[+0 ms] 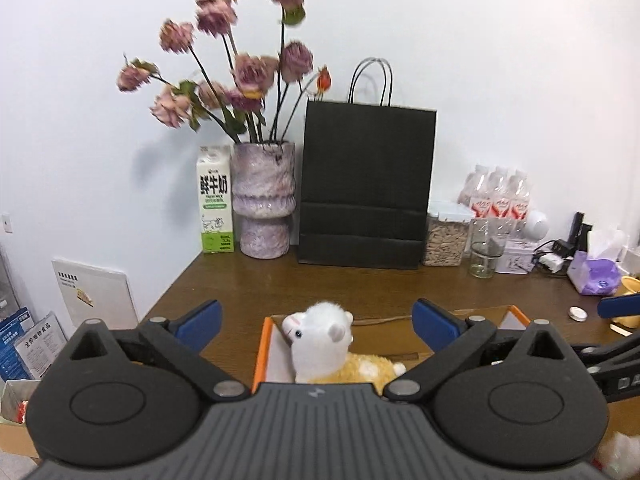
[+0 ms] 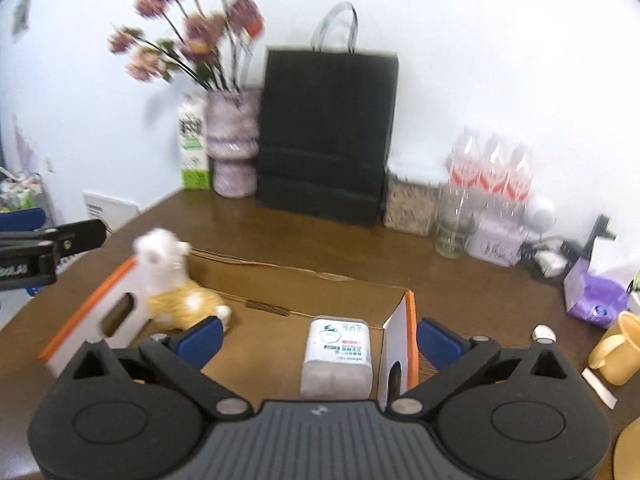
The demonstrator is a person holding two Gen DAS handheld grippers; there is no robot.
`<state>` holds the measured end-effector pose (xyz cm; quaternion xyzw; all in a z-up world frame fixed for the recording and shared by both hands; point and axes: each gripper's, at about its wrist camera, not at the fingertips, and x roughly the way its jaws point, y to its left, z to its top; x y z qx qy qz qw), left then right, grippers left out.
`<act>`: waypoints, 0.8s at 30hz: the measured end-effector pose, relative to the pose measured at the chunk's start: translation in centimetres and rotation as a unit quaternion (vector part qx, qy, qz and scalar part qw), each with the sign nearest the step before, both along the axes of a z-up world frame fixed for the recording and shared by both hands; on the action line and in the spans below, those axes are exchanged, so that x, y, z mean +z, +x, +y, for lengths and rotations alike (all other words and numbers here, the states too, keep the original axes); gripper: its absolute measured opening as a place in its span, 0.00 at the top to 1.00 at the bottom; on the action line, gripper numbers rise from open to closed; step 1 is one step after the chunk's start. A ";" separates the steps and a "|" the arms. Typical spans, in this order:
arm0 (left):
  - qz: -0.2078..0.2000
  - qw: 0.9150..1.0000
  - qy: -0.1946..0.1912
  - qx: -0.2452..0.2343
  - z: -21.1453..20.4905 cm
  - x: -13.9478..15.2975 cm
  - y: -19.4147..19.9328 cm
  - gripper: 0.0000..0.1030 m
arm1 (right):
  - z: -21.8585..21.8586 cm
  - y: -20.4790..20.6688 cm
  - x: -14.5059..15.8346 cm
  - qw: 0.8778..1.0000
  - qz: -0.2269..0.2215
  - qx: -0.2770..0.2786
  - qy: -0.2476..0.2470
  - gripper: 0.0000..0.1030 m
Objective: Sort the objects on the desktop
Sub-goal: 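Lower the alpaca and cotton-swab box into the cardboard box and open both tools, then withdraw both tools from the cardboard box toward the remaining items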
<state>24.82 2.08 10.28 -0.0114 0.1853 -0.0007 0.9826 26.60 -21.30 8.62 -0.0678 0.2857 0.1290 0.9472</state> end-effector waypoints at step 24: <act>0.007 1.000 0.005 0.009 2.2 -8.5 -19.1 0.00 | -2.9 -23.4 -8.9 0.999 -0.027 -0.010 0.030 0.00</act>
